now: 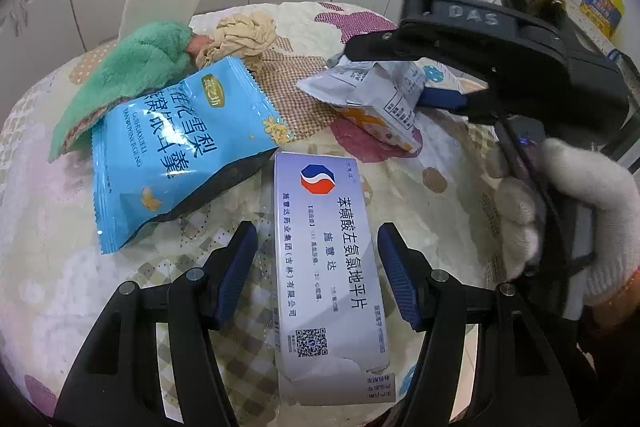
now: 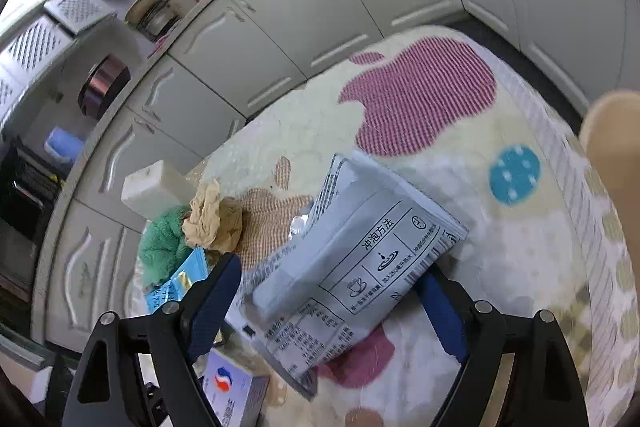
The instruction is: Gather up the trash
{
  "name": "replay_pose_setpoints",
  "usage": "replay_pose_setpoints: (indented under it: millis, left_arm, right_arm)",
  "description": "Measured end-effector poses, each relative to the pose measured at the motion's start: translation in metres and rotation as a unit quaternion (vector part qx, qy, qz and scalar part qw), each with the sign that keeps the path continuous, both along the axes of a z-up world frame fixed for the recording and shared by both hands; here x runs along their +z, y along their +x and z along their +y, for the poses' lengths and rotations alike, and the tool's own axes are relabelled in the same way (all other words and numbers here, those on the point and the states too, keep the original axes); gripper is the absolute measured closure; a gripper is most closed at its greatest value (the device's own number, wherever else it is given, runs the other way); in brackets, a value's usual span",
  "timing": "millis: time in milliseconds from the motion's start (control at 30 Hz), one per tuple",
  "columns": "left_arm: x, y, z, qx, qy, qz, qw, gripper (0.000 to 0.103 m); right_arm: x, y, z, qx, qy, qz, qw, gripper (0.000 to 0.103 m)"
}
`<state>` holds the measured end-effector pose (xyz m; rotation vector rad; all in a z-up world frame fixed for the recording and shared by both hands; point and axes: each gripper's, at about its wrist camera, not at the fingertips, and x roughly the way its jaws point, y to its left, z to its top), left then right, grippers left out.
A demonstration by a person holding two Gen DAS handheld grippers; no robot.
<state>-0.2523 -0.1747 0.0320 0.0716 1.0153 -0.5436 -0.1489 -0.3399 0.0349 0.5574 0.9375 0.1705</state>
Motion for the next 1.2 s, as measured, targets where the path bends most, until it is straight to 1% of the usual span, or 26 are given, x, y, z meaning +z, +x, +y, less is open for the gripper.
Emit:
replay_pose_setpoints:
  millis: [33, 100, 200, 233, 267, 333, 500, 600, 667, 700, 733, 867, 933, 1000, 1133, 1200]
  left_arm:
    - [0.0, 0.0, 0.0, 0.0, 0.0, 0.0, 1.0, 0.041]
    - [0.0, -0.001, -0.001, -0.001, -0.003, -0.001, 1.0, 0.041]
    - [0.0, -0.003, 0.001, -0.008, -0.018, 0.001, 0.9998, 0.043]
    - [0.0, -0.005, 0.002, -0.012, -0.019, 0.0, 0.9997, 0.049]
    - [0.001, -0.006, 0.002, -0.012, -0.015, -0.003, 0.9998, 0.054]
    - [0.001, -0.009, 0.004, -0.014, -0.019, -0.004, 0.9997, 0.055]
    - [0.004, -0.011, 0.008, -0.008, -0.033, 0.006, 0.9994, 0.056]
    - [0.006, -0.01, 0.007, -0.006, -0.033, -0.002, 0.9994, 0.056]
    - [0.009, -0.011, 0.006, -0.005, -0.033, -0.006, 0.9994, 0.056]
    - [0.011, -0.013, 0.006, -0.004, -0.033, -0.008, 0.9994, 0.056]
    - [0.012, -0.013, 0.005, -0.003, -0.032, -0.01, 0.9994, 0.056]
    - [0.018, -0.017, 0.003, -0.001, -0.033, -0.015, 0.9993, 0.056]
    - [0.017, -0.016, 0.0, -0.002, -0.033, -0.017, 0.9993, 0.056]
    - [0.018, -0.017, -0.002, -0.003, -0.032, -0.018, 0.9993, 0.056]
    - [0.018, -0.017, -0.004, -0.001, -0.028, -0.019, 0.9994, 0.056]
    - [0.017, -0.016, -0.004, 0.001, -0.029, -0.018, 0.9994, 0.056]
  right_arm:
    - [0.001, 0.0, 0.002, 0.007, -0.009, -0.004, 1.0, 0.033]
    - [0.002, -0.002, 0.004, 0.023, -0.017, -0.017, 0.999, 0.048]
    - [0.005, -0.01, 0.003, 0.034, -0.026, -0.032, 0.999, 0.057]
    - [0.008, -0.013, 0.002, 0.039, -0.031, -0.039, 0.998, 0.06]
    - [0.009, -0.015, 0.002, 0.041, -0.036, -0.044, 0.998, 0.06]
    - [0.019, -0.024, -0.001, 0.048, -0.046, -0.06, 0.996, 0.063]
    - [0.04, -0.051, -0.016, 0.046, -0.051, -0.091, 0.994, 0.065]
    - [0.048, -0.068, -0.026, 0.04, -0.052, -0.101, 0.993, 0.067]
    - [0.052, -0.079, -0.034, 0.035, -0.048, -0.107, 0.993, 0.071]
    - [0.054, -0.083, -0.038, 0.032, -0.047, -0.109, 0.992, 0.078]
    - [0.056, -0.087, -0.041, 0.031, -0.047, -0.112, 0.992, 0.082]
    - [0.059, -0.094, -0.046, 0.033, -0.054, -0.112, 0.992, 0.085]
    - [0.057, -0.096, -0.047, 0.035, -0.052, -0.11, 0.992, 0.09]
    - [0.057, -0.098, -0.048, 0.038, -0.052, -0.112, 0.992, 0.092]
    - [0.058, -0.101, -0.05, 0.039, -0.049, -0.116, 0.991, 0.093]
    - [0.052, -0.099, -0.055, 0.037, -0.036, -0.105, 0.993, 0.093]
